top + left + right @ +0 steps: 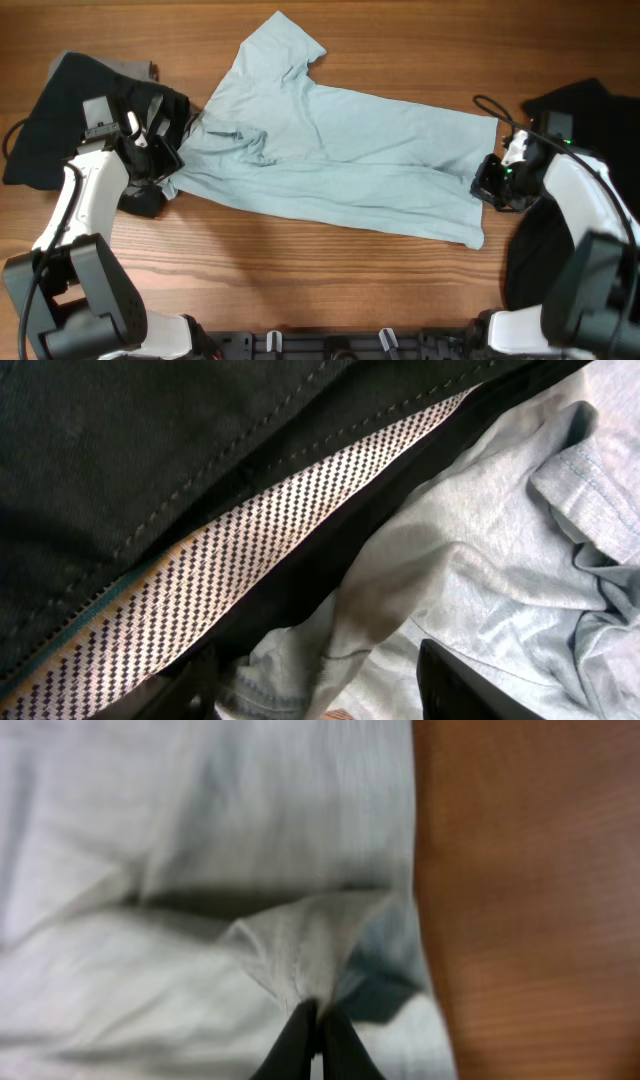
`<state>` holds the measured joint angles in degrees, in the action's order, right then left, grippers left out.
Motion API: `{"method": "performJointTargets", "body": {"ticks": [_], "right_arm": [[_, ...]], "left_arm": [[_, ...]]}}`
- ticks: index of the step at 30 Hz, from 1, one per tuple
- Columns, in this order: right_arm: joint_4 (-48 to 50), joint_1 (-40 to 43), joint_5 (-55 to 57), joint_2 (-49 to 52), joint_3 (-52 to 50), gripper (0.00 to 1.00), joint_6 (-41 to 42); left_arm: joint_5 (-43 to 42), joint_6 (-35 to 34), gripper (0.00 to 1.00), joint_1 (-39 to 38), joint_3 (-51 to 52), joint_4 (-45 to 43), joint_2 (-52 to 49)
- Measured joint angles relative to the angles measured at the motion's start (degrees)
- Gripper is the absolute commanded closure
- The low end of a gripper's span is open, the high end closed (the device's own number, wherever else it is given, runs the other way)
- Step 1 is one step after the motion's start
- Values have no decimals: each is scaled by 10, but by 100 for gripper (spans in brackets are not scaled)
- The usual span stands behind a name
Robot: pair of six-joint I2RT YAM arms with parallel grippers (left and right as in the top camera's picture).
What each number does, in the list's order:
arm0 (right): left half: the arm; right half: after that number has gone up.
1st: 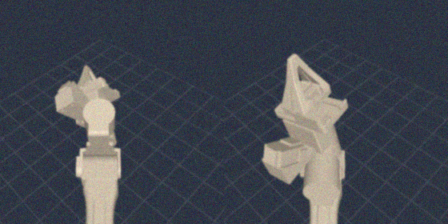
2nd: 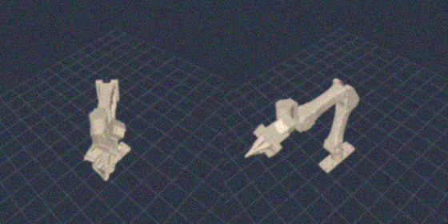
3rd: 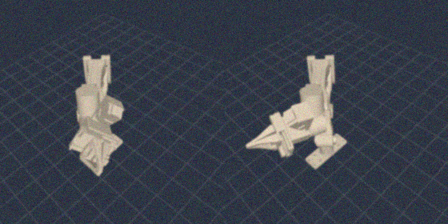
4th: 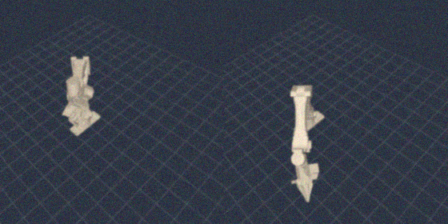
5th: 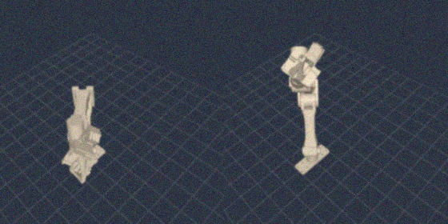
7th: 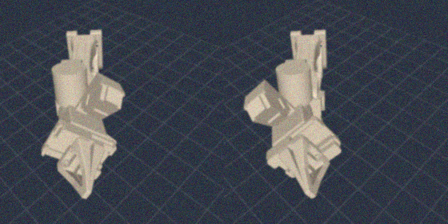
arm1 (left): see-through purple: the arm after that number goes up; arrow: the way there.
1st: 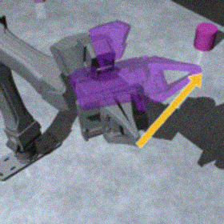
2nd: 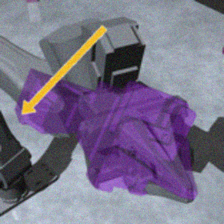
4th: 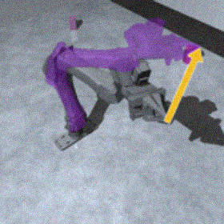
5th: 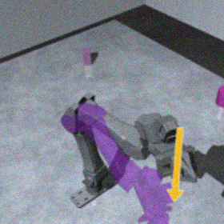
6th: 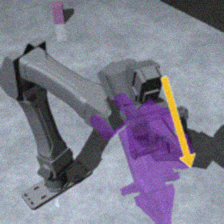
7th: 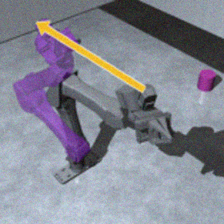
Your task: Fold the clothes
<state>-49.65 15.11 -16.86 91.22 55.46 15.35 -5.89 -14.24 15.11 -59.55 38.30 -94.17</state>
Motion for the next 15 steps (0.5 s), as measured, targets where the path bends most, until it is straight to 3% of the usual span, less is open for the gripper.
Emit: {"method": "performJointTargets", "body": {"ticks": [6,10,15], "right_arm": [[-145,0,36,-169,13,96,67],[-175,0,50,-277,13,96,103],[-196,0,54,-323,13,96,130]], "left_arm": [[0,0,35,0,-1,-2,0],[0,0,35,0,-1,-2,0],[0,0,34,0,-1,-2,0]]}}
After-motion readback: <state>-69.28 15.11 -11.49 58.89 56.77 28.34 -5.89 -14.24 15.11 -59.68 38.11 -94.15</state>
